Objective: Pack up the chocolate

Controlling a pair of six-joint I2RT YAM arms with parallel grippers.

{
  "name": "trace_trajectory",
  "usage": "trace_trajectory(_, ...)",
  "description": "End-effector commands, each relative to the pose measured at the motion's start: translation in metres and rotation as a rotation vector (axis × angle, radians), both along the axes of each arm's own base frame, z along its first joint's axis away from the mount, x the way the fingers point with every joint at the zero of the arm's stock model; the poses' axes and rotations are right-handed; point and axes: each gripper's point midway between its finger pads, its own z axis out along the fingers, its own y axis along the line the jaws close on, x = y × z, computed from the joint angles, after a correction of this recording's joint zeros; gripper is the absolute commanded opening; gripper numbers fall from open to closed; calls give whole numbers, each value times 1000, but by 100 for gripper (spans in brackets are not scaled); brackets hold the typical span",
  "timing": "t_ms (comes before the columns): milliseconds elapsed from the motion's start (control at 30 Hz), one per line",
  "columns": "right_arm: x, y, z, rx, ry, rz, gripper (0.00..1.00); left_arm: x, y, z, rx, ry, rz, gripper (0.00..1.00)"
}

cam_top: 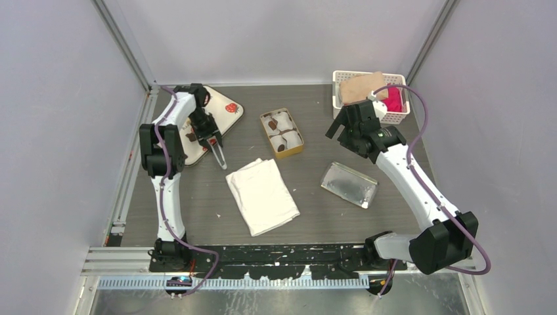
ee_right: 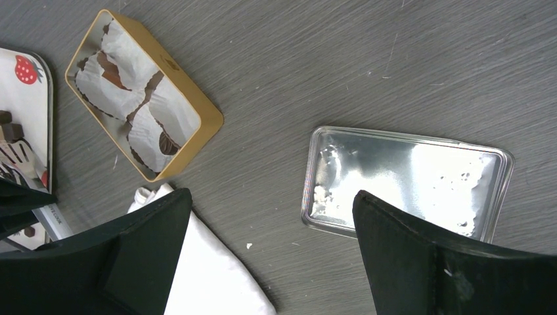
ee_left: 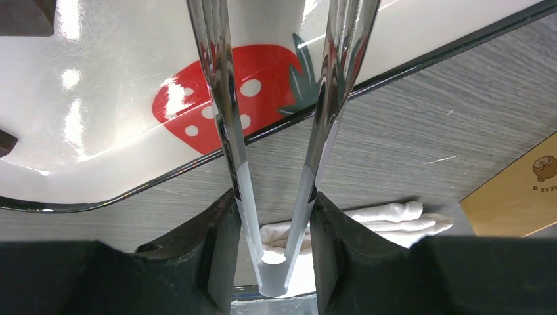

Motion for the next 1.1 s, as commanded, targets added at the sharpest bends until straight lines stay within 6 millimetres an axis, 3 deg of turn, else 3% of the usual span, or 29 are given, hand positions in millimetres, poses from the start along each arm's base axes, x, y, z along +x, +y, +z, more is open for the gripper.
trace_trajectory(0,13,3,20,25,-70,-2,98,2,4,4,-15,1,3,41)
trace_trajectory(200,14,4,20,25,-69,-3,98,0,4,1,-22,7,3,37)
trace_trajectory(433,15,4,19,26,-68,-7,98,2,4,7,-22,-6,2,14)
trace_trajectory(533,15,3,20,24,-72,-10,97,2,5,16,-16,-23,1,9)
trace_trajectory(767,15,3,17,27,-70,-12,98,-8,7,42,-13,-69,-17,4)
trace_trajectory(1067,18,7,18,35,-71,-1,98,-23,2,57,-39,-97,-29,0)
